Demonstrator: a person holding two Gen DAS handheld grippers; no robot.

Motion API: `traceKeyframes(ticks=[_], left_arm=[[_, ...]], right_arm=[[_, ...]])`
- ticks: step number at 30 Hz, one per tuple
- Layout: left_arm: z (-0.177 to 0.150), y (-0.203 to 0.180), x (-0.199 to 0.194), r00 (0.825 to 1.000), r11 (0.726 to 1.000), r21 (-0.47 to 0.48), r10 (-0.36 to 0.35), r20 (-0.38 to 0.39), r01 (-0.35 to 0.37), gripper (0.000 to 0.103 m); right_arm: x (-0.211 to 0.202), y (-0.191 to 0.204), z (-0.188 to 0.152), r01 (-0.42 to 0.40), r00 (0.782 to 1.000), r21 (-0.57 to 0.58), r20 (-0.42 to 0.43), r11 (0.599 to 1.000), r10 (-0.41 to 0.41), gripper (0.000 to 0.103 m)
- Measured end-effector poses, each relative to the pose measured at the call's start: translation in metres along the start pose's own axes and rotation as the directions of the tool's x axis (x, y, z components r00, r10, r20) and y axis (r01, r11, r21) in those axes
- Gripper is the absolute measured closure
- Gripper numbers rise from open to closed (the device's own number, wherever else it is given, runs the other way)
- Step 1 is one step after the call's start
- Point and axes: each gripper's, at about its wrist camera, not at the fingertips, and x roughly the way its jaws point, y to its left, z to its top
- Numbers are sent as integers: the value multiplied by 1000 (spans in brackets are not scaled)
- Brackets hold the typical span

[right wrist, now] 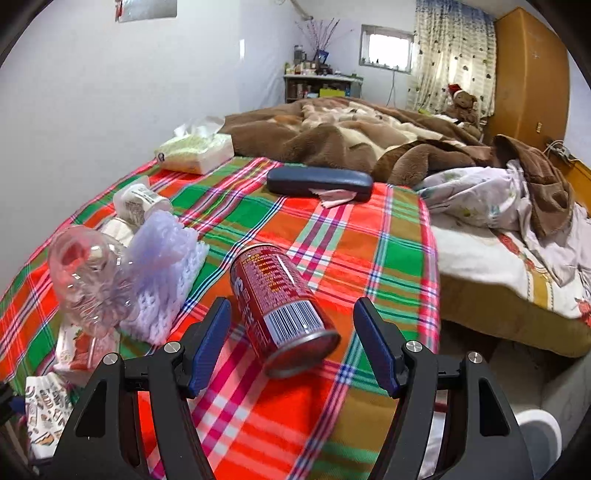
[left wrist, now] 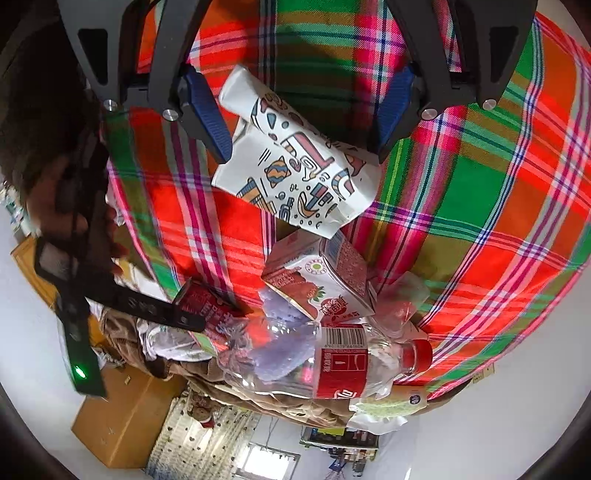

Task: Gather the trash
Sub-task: 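Grasp the patterned paper cup with the left tool while the right tool grasps the red can, then carry the cup and can over the bin and open both tools to drop them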

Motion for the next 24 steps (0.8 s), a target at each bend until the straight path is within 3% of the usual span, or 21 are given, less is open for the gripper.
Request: traceKeyframes(ticks=[3, 9, 10, 11, 14, 19, 24], left_arm=[[1, 1, -2, 999, 999, 27, 42, -2, -42, 28], [3, 28, -11, 996, 996, -12, 93, -5, -93, 28], [3, 34, -12, 993, 993, -23, 114, -1, -114, 28], [3, 39, -12, 993, 992, -35, 121, 1, -121, 28], [5, 52, -15, 993, 989, -94, 114, 7, -113, 32], [9, 43, -9, 997, 993, -85, 82, 13, -81, 36], [13, 36, -3, 997, 994, -88, 73, 28, -70, 51]], right_arm=[[8, 3, 1, -7, 999, -15, -32, 1000, 6, 33], [16, 5, -1, -12, 997, -2, -82, 1000, 11, 33], [16, 4, -2, -22, 996, 12, -85, 1000, 22, 34], [15, 4, -3, -33, 996, 27, -87, 999, 36, 43], [14, 5, -6, -43, 994, 55, -94, 998, 48, 45], [12, 8, -10, -44, 995, 72, -89, 996, 51, 46], [7, 5, -15, -38, 995, 108, -83, 993, 47, 46]])
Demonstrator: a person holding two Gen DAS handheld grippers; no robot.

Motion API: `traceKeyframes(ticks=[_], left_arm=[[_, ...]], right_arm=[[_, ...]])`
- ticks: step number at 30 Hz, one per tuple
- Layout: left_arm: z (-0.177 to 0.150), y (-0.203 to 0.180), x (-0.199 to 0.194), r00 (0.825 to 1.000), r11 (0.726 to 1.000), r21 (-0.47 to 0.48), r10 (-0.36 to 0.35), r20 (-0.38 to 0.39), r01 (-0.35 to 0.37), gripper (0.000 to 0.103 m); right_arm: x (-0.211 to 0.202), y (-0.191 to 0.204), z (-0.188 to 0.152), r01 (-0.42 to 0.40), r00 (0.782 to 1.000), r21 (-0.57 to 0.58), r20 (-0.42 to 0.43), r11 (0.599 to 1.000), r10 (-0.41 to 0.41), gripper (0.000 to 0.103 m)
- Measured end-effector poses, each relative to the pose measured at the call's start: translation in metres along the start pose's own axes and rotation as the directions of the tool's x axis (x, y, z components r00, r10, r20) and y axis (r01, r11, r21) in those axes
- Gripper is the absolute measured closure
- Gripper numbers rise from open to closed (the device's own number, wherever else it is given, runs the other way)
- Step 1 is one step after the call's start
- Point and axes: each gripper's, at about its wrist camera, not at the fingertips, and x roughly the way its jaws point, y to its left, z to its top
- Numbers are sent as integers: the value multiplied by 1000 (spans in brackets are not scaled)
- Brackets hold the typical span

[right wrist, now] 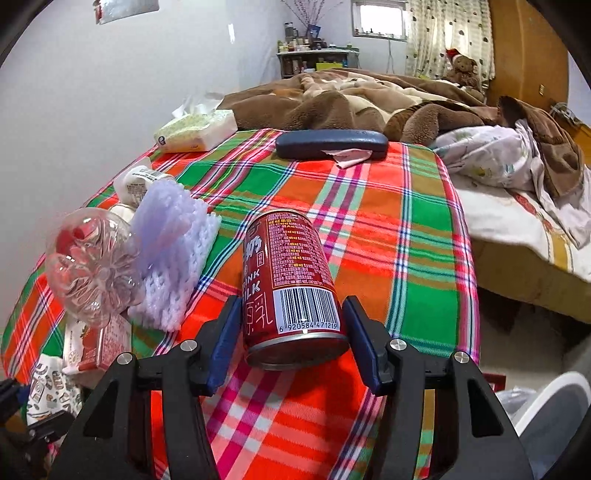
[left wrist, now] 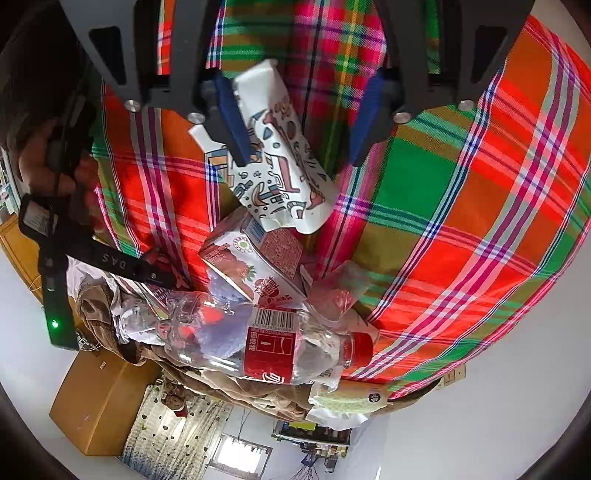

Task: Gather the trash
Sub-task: 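Carry the cup and can over the bin and open both tools to drop them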

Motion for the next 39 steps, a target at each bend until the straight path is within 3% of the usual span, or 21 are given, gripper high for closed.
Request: traceKeyframes(ticks=[4, 14, 27, 36, 39], left_arm=[[3, -1, 2, 999, 999, -27, -38, 9, 38, 72], [-1, -8, -12, 998, 1000, 13, -24, 55, 23, 84], [-11, -25, -41, 991, 995, 89, -57, 120, 46, 89], [-22, -21, -28, 996, 997, 77, -38, 83, 32, 89], [-23, -21, -18, 998, 998, 66, -28, 53, 24, 84]], right_arm=[[-8, -2, -4, 3, 1000, 22, 10, 1000, -4, 46], [-39, -4, -27, -6, 998, 72, 55, 997, 2, 47], [-81, -9, -54, -13, 991, 148, 132, 989, -7, 48], [-92, -16, -63, 7, 988, 174, 153, 985, -34, 48], [-92, -16, -67, 10, 987, 168, 154, 986, -37, 48]])
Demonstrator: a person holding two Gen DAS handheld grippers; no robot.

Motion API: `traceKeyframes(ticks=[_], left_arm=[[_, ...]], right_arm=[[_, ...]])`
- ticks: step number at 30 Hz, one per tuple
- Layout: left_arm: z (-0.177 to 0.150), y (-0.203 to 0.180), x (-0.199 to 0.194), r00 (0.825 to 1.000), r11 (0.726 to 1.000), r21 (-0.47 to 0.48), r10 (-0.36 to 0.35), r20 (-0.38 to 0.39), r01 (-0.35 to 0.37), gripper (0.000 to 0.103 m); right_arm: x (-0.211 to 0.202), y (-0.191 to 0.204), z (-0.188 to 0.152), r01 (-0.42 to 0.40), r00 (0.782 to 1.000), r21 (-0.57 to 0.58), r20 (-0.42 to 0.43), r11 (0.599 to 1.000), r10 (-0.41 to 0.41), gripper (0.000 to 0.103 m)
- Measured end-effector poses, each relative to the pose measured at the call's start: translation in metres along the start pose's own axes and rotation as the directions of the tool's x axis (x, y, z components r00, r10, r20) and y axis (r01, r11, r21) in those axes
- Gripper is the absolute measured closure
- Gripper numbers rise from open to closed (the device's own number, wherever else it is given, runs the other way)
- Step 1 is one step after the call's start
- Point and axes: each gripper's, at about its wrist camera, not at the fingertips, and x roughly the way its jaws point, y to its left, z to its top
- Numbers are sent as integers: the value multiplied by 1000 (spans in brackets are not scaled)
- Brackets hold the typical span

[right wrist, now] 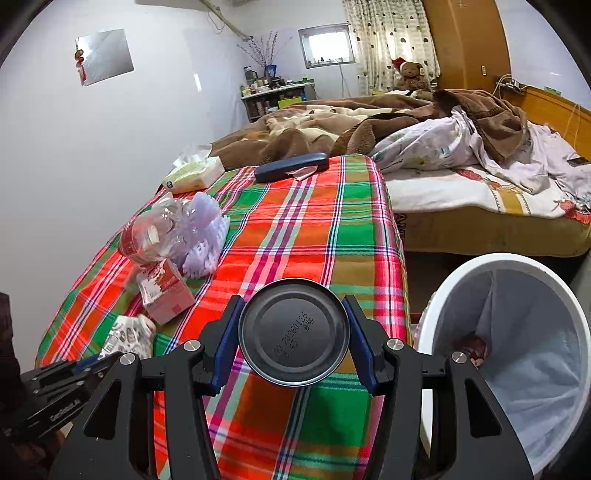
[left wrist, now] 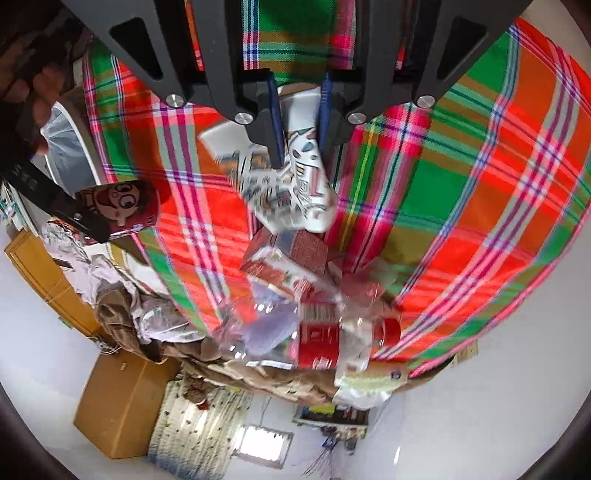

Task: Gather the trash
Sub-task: 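Carry the cup and can over the bin and open both tools to drop them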

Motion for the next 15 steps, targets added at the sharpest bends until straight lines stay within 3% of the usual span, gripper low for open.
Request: traceKeyframes(ticks=[2, 4, 6, 9, 15], left_arm=[[-3, 1, 6, 1000, 1000, -9, -8, -17, 8, 73], [-5, -1, 9, 1000, 1000, -8, -16, -23, 15, 71], [-5, -3, 7, 999, 1000, 3, -29, -21, 29, 73], [-4, -7, 5, 999, 999, 15, -41, -18, 41, 84], [0, -17, -13, 998, 998, 41, -55, 38, 53, 84]], right_arm=[[-3, -1, -3, -4, 1000, 4, 2, 1000, 4, 48], [-5, -1, -6, -4, 1000, 2, 3, 1000, 4, 48], [-7, -2, -8, 1, 1000, 1, 5, 1000, -1, 48], [-10, -4, -8, 0, 1000, 6, 14, 1000, 0, 49], [-24, -6, -8, -8, 998, 23, 56, 1000, 7, 49]])
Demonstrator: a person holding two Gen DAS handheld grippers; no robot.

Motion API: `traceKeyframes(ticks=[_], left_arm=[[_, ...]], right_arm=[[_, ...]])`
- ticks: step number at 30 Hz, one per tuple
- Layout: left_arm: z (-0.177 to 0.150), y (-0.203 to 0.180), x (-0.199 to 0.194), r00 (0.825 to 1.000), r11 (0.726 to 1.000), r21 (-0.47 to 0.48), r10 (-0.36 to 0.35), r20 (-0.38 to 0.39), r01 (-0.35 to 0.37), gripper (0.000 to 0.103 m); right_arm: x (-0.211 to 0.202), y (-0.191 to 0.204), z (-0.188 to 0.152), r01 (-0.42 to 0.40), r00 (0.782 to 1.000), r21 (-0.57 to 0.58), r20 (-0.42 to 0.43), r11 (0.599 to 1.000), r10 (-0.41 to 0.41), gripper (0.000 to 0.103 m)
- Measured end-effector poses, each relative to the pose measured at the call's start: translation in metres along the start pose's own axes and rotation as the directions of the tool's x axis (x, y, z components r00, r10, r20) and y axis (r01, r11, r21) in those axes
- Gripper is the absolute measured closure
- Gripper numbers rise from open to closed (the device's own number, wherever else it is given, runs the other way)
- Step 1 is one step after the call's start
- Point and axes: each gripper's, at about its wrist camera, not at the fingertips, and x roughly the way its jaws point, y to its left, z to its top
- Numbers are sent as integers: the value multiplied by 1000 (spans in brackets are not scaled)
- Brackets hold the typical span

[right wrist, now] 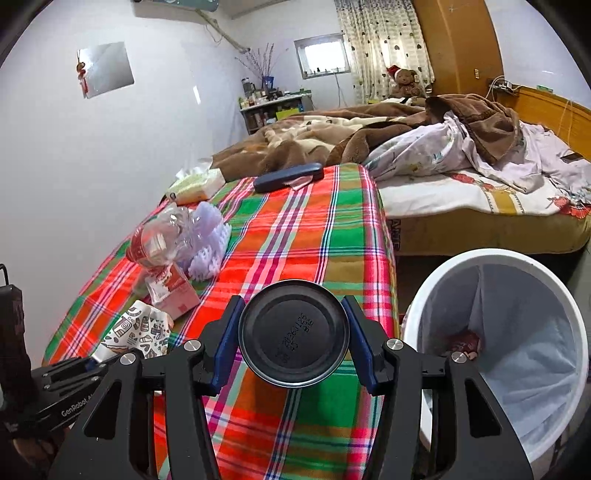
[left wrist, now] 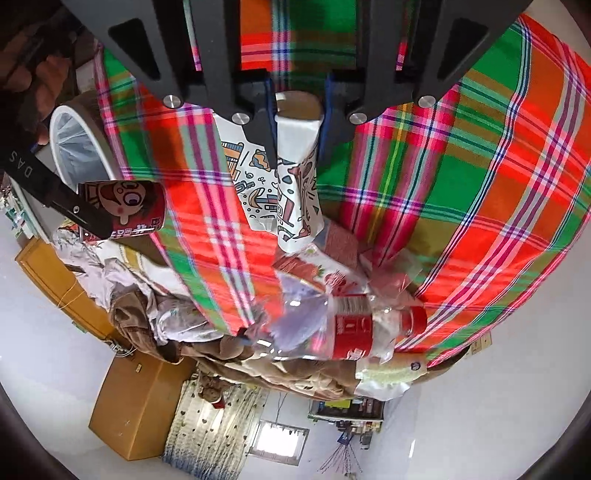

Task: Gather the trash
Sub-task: 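Carry the cup and can over the bin and open both tools to drop them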

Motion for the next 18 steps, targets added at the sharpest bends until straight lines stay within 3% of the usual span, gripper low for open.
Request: traceKeyframes(ticks=[9, 18], left_arm=[[14, -40, -26, 997, 995, 99, -39, 67, 32, 84], [26, -106, -35, 987, 965, 238, -133, 89, 108, 84]], right_arm=[[-34, -12, 4, 10, 996, 22, 83, 1000, -12, 49], [-61, -41, 8, 97, 984, 64, 144, 993, -105, 49]])
